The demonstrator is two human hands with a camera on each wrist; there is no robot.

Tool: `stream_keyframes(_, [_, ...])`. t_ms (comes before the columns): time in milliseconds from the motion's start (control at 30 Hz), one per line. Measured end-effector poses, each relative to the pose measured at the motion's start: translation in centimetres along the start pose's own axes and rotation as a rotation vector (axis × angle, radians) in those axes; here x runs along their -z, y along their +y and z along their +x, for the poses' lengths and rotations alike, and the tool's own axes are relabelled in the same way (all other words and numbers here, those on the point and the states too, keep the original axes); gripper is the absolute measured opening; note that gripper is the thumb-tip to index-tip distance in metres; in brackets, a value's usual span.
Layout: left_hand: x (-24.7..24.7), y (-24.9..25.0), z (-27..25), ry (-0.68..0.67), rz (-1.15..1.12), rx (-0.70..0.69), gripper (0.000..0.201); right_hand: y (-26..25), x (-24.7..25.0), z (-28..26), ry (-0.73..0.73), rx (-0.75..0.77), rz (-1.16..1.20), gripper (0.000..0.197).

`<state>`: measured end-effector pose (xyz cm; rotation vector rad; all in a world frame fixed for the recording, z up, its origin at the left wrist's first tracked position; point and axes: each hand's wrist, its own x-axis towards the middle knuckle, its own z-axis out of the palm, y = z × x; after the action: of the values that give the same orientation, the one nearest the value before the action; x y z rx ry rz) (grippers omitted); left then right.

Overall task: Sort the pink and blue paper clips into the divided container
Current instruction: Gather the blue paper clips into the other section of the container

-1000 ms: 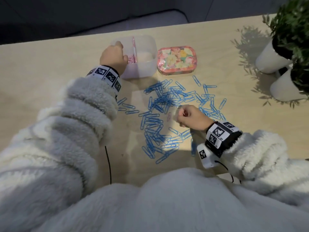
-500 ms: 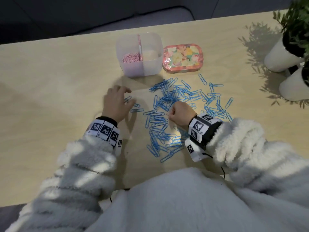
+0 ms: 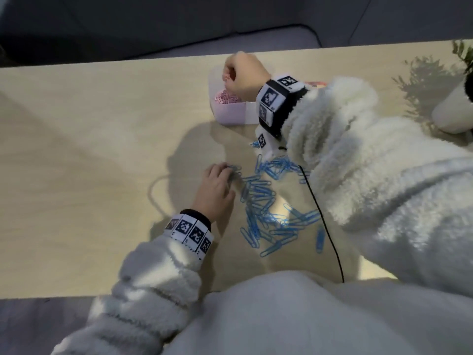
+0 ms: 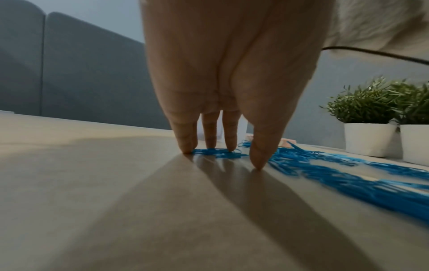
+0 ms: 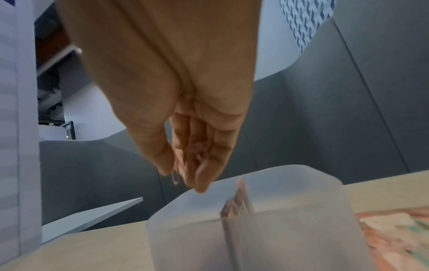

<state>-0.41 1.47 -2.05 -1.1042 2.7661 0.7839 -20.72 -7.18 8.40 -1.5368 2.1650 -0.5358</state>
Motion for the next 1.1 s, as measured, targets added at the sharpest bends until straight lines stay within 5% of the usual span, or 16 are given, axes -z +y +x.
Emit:
stream_keyframes(100, [-0.1,0.5,-0.5,0.011,-0.005,-0.011,0.046,0.2,-0.2,-0.4,-0.032,-0.039,0.091,0.043])
stream_keyframes(233, [-0.5,0.5,-0.7,0.026,-0.023,-0.009,0.044,3.3,-0.5,-5.3,0.22,-0.051,0.127,0.03])
stream_keyframes(400, [-1.4,1.8,0.7,-0.05,0.068,-0.094,0.06,9.0,-6.0,-13.6,-0.079,-0.061,-0.153,0.032])
stream_keyframes(500, [-1.7,3.5,1.7,-0.105,0.167,-0.181,0.056,10.3,-7.9,-17.2,-0.121,0.076,-0.127,0.047])
stream_keyframes(600, [-1.9,4.7,1.9,-0.101,0.219,-0.218,0.045,11.4,-7.7,-19.3,-0.119,0.133,-0.053,0.036])
stream_keyframes(733, [-0.8,4.6,2.5,-0.012,0.18,-0.119,0.032,14.1,-4.5,-19.5,0.157,-0.147,0.193,0.035])
stream_keyframes(900, [0.0,4.6,6.1,0.031,0.165,-0.147,0.054,18.8,-1.1,-19.0,0.406,-0.462,0.192,0.027])
stream_keyframes(1100, [-0.2,5.4,7.4,-0.068,0.226,-0.21,0.045,21.4,-1.0,-17.5,0.231,-0.624,-0.144,0.029])
